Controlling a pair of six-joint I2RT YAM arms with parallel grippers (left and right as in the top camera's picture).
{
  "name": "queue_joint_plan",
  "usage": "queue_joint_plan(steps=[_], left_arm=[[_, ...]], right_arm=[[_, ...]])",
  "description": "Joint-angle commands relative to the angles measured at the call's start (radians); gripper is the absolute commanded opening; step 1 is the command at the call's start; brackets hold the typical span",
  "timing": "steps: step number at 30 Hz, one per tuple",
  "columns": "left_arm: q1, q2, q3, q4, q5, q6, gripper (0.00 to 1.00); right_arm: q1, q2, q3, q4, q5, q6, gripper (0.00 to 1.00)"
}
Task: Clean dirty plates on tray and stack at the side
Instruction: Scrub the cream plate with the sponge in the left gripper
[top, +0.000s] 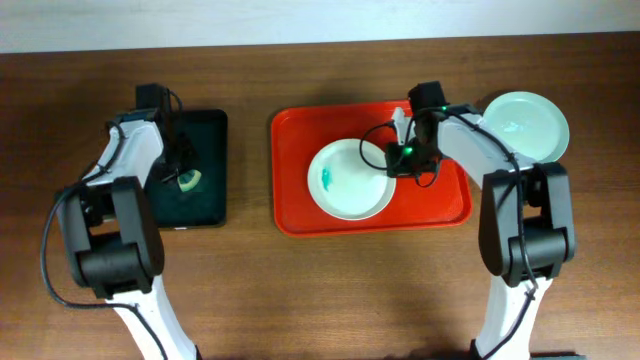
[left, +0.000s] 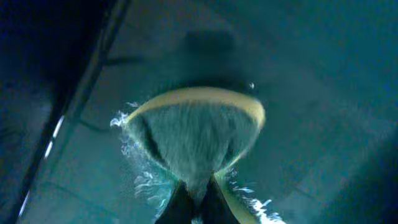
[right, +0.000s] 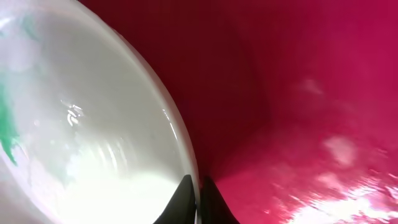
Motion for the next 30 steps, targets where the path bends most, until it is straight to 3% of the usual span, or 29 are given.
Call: queue_joint_plan(steps=[1, 4, 8, 10, 14, 20, 23, 28, 30], left_arm=[[0.001, 0.05, 0.002, 0.017, -0.02, -0.005, 0.0], [-0.001, -0.011, 0.057, -0.052, -0.001, 0.029, 0.0], [-0.061, -0.203, 0.071, -0.086, 0.272, 0.141, 0.0], [-0.127, -0.22, 0.071, -0.112, 0.318, 0.15, 0.0], [-0.349, -0.217, -0.027, -0.063, 0.314, 0.142, 0.0], [-0.583, -0.216, -0.211, 0.292, 0.306, 0.072, 0.0], [-0.623, -0.207, -0.274, 0.38, 0.188, -0.061, 0.0], [-0.624, -0.09, -0.286, 0.539, 0.206, -0.061, 0.0], [-0.618, -0.071, -0.286, 0.478, 0.057, -0.05, 0.0]], right_arm=[[0.053, 0.033, -0.02, 0.019, 0.01, -0.002, 0.05], [0.065, 0.033, -0.02, 0.061, 0.011, 0.042, 0.05], [0.066, 0.033, -0.02, 0.079, 0.01, 0.042, 0.14], [0.066, 0.034, -0.02, 0.085, 0.01, 0.042, 0.05], [0.067, 0.034, -0.02, 0.084, 0.01, 0.069, 0.04], [0.067, 0.034, -0.02, 0.081, 0.006, 0.068, 0.04], [0.067, 0.034, -0.02, 0.081, 0.006, 0.068, 0.04], [0.067, 0.034, -0.02, 0.083, 0.006, 0.068, 0.04], [0.067, 0.034, -0.022, 0.08, 0.007, 0.068, 0.04]])
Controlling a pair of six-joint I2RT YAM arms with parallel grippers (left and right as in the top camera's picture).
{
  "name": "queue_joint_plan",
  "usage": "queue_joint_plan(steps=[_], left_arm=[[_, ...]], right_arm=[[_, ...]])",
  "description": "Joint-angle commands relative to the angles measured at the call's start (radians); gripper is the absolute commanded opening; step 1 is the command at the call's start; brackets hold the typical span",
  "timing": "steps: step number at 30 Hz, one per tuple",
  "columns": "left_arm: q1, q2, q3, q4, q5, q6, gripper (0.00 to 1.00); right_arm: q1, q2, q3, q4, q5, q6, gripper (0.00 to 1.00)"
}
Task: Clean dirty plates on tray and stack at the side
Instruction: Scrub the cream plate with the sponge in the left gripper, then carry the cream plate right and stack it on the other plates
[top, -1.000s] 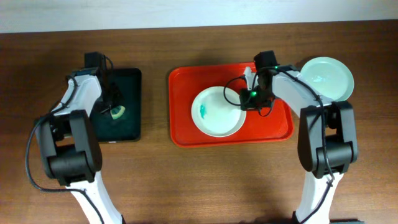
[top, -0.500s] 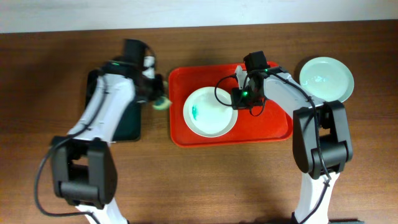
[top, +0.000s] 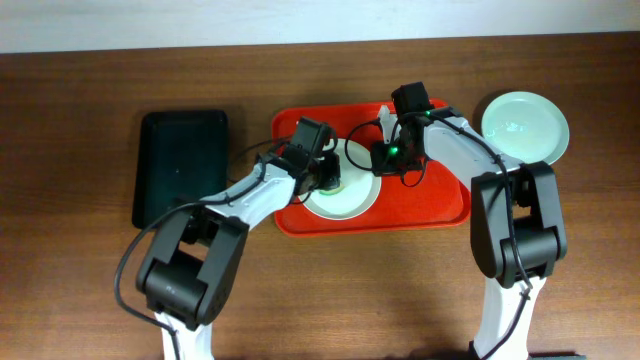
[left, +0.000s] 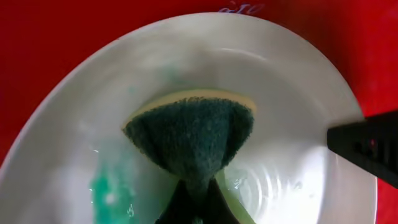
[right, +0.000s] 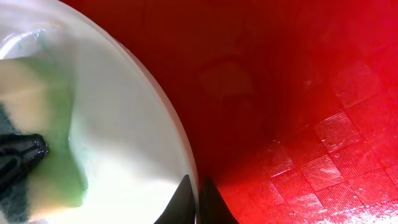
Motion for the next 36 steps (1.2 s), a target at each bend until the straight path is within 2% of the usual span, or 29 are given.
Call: queue_joint_plan(steps=[1, 3, 5, 6, 7, 8, 10, 12, 15, 17, 19, 21, 22, 23, 25, 29, 31, 33, 36], left_arm=[[0.007, 0.03, 0.0, -0.113, -0.296, 0.008, 0.0], [0.007, 0.026, 0.025, -0.186, -0.5, 0.029, 0.0], [0.007, 0.009, 0.082, -0.257, -0.577, 0.033, 0.0], [0.007, -0.009, 0.125, -0.288, -0.565, 0.033, 0.0], [0.006, -0.021, 0.147, -0.295, -0.532, 0.033, 0.0], [0.005, -0.04, 0.166, -0.292, -0.429, 0.032, 0.0], [0.004, -0.04, 0.162, -0.213, -0.082, 0.016, 0.0], [0.004, -0.014, 0.15, -0.146, 0.005, -0.033, 0.0], [0.004, 0.069, 0.148, -0.062, 0.016, -0.03, 0.0], [0.009, 0.117, 0.148, -0.045, -0.039, -0.027, 0.0], [0.012, 0.136, 0.148, -0.047, -0.14, 0.047, 0.0], [0.013, 0.135, 0.148, -0.067, -0.299, 0.149, 0.0], [0.018, 0.13, 0.153, -0.103, -0.433, 0.176, 0.0], [0.023, 0.121, 0.161, -0.133, -0.523, 0.176, 0.0], [0.029, 0.085, 0.173, -0.177, -0.607, 0.176, 0.0], [0.031, -0.069, 0.182, -0.205, -0.602, 0.174, 0.0], [0.041, -0.169, 0.182, -0.246, -0.535, 0.171, 0.0], [0.115, -0.245, 0.182, -0.391, -0.502, 0.06, 0.0], [0.264, -0.225, 0.172, -0.493, -0.47, -0.002, 0.0]], right_arm=[[0.01, 0.027, -0.016, -0.005, 0.024, 0.008, 0.04], [0.01, 0.027, -0.016, -0.008, 0.024, 0.008, 0.04], [0.01, 0.027, -0.016, -0.008, 0.025, 0.008, 0.04], [0.01, 0.027, -0.016, -0.008, 0.027, 0.008, 0.04], [0.01, 0.027, -0.016, -0.008, 0.027, 0.008, 0.04], [0.01, 0.027, -0.016, -0.008, 0.027, 0.008, 0.04], [0.01, 0.027, -0.016, -0.008, 0.027, 0.008, 0.04], [0.01, 0.027, -0.016, -0.008, 0.027, 0.008, 0.04], [0.01, 0.027, -0.016, -0.01, 0.027, 0.008, 0.04], [0.01, 0.027, -0.016, -0.013, 0.027, 0.008, 0.04], [0.01, 0.027, -0.016, -0.014, 0.027, 0.008, 0.04], [0.01, 0.027, -0.016, -0.016, 0.027, 0.008, 0.04], [0.01, 0.027, -0.016, -0.016, 0.027, 0.008, 0.04], [0.01, 0.027, -0.016, -0.016, 0.027, 0.008, 0.04], [0.01, 0.027, -0.016, -0.015, 0.028, 0.008, 0.04], [0.01, 0.027, -0.016, -0.012, 0.027, 0.008, 0.04], [0.01, 0.027, -0.016, -0.008, 0.028, 0.008, 0.04], [0.01, 0.027, -0.016, -0.007, 0.027, 0.008, 0.04], [0.01, 0.027, -0.016, -0.004, 0.027, 0.008, 0.04]])
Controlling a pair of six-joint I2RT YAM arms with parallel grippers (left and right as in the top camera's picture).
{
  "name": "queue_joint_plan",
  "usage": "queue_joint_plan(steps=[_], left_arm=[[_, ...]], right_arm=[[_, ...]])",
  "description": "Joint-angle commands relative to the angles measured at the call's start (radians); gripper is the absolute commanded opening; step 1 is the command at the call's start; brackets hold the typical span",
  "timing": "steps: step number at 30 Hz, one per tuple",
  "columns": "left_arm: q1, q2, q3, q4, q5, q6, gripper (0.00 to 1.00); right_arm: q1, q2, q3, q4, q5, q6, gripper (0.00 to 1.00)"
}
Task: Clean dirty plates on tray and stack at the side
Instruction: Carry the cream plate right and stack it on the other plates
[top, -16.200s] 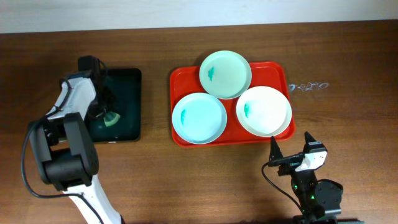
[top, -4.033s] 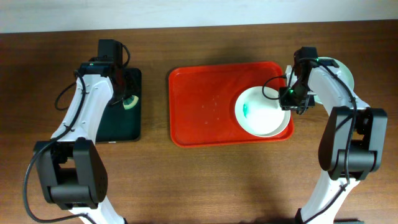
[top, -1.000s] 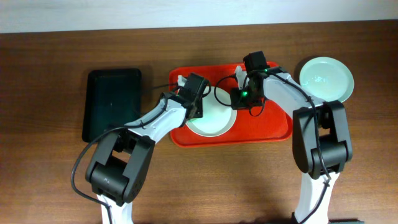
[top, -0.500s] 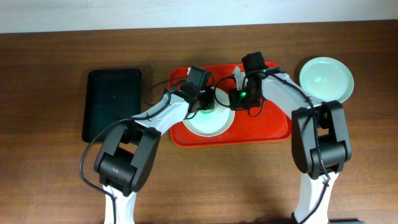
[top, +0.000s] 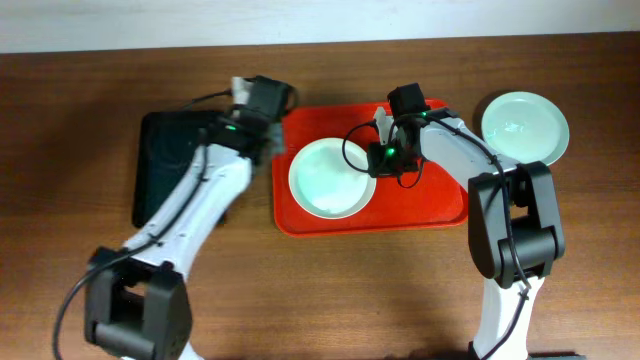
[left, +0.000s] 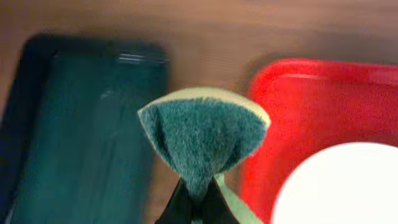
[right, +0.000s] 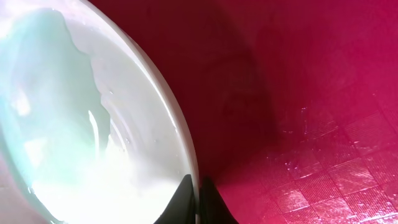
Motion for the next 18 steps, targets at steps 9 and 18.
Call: queue_joint_plan(steps=[9, 18], left_arm=[[0.408, 0.267, -0.04, 0.014, 0.229, -0.079, 0.08], [0.418, 0.196, 0.048, -0.01, 0.291, -0.078, 0.99]], right_arm=[[-0.001, 0.013, -0.002, 0.01, 0.041, 0.003, 0.04], [0.154, -0.182, 0.212, -0.225, 0.671, -0.034, 0.04]])
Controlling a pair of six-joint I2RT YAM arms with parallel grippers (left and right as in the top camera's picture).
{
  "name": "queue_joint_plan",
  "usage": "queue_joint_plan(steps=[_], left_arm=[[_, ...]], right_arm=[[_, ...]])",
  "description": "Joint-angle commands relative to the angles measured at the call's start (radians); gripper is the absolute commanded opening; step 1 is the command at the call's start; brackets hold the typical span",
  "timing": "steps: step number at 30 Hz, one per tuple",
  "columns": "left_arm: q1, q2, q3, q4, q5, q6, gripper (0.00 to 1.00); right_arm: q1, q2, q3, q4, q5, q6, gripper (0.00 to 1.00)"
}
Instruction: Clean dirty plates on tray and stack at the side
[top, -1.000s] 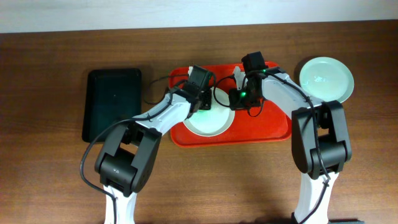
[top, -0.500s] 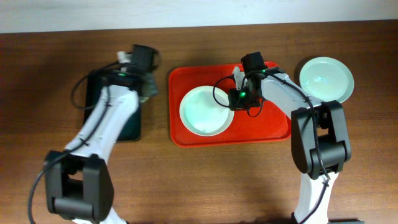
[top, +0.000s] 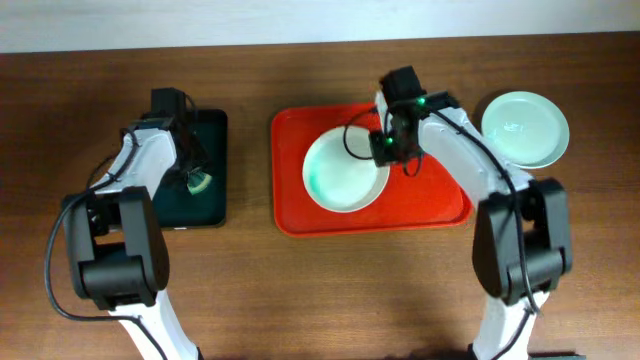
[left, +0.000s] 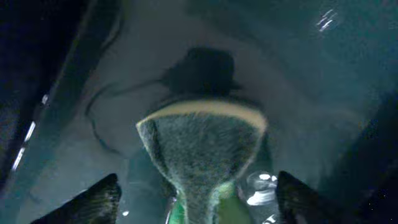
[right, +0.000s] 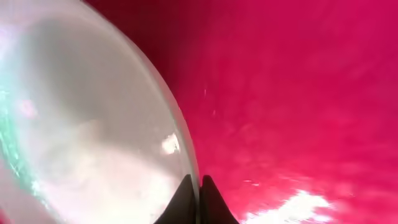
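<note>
A white plate (top: 345, 172) with a faint green film lies on the red tray (top: 440, 205). My right gripper (top: 385, 147) is shut on its right rim. In the right wrist view the rim (right: 180, 134) runs down between the closed fingers of the right gripper (right: 199, 190). A green and yellow sponge (top: 198, 181) sits in the black tray (top: 212, 130) at the left. The left gripper (left: 198, 208) is open around the sponge (left: 202, 146), its fingertips (left: 93, 199) wide apart on either side. A clean white plate (top: 525, 128) rests on the table at the right.
The black tray holds wet, dark liquid with a few bubbles (left: 258, 186) beside the sponge. The wooden table (top: 320, 290) spreads out in front of both trays. Cables trail from the right arm (top: 470, 165) over the red tray.
My left gripper has gone from above the gap between the two trays to inside the black tray, and it has opened off the sponge. The plate sits slightly further right.
First the left gripper held the sponge in the black tray while the right one gripped the green-stained plate's rim. Then the sponge was on the plate. Later it was held clear of it, the stain faded. Now the sponge is released in the black tray.
</note>
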Motion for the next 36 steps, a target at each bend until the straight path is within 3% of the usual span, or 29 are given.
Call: queue_joint_plan(steps=[1, 4, 6, 9, 12, 15, 17, 19, 20, 23, 25, 28, 31, 36], left_arm=[[0.002, -0.096, 0.055, -0.019, 0.07, -0.002, 0.99], [0.002, -0.109, 0.054, -0.035, 0.069, -0.002, 0.99], [0.002, -0.109, 0.053, -0.035, 0.07, -0.002, 0.99], [0.003, -0.109, 0.053, -0.035, 0.069, -0.002, 0.99], [0.002, -0.109, 0.053, -0.035, 0.07, -0.002, 0.99], [0.002, -0.109, 0.053, -0.035, 0.069, -0.002, 0.99], [0.002, -0.109, 0.053, -0.035, 0.07, -0.002, 0.99], [0.002, -0.109, 0.053, -0.035, 0.07, -0.002, 0.99], [0.002, -0.109, 0.053, -0.035, 0.07, -0.002, 0.99], [0.002, -0.109, 0.053, -0.035, 0.07, -0.002, 0.99], [0.002, -0.109, 0.053, -0.035, 0.07, -0.002, 0.99], [0.002, -0.109, 0.053, -0.035, 0.07, -0.002, 0.99], [0.002, -0.109, 0.053, -0.035, 0.069, -0.002, 0.99], [0.002, -0.109, 0.053, -0.035, 0.07, -0.002, 0.99]], right_arm=[[0.129, -0.093, 0.122, -0.074, 0.45, -0.01, 0.04], [0.279, -0.095, 0.218, -0.117, 0.735, -0.082, 0.04], [0.394, -0.095, 0.229, -0.101, 1.056, -0.146, 0.04], [0.528, -0.095, 0.229, -0.014, 1.427, -0.336, 0.04], [0.599, -0.095, 0.229, 0.068, 1.5, -0.471, 0.04], [0.613, -0.095, 0.229, 0.068, 1.507, -0.47, 0.04], [0.594, -0.095, 0.229, 0.067, 1.426, -0.425, 0.04], [0.522, -0.095, 0.229, 0.023, 1.119, -0.325, 0.04], [0.383, -0.093, 0.229, -0.005, 0.698, -0.24, 0.04], [0.063, -0.092, 0.228, -0.026, 0.094, -0.127, 0.04], [-0.148, -0.09, 0.206, -0.026, -0.151, -0.104, 0.04], [-0.458, -0.055, 0.152, -0.026, -0.171, -0.019, 0.04], [-0.739, 0.033, 0.104, 0.035, -0.273, 0.161, 0.04], [-0.889, 0.111, 0.097, 0.08, -0.279, 0.16, 0.04]])
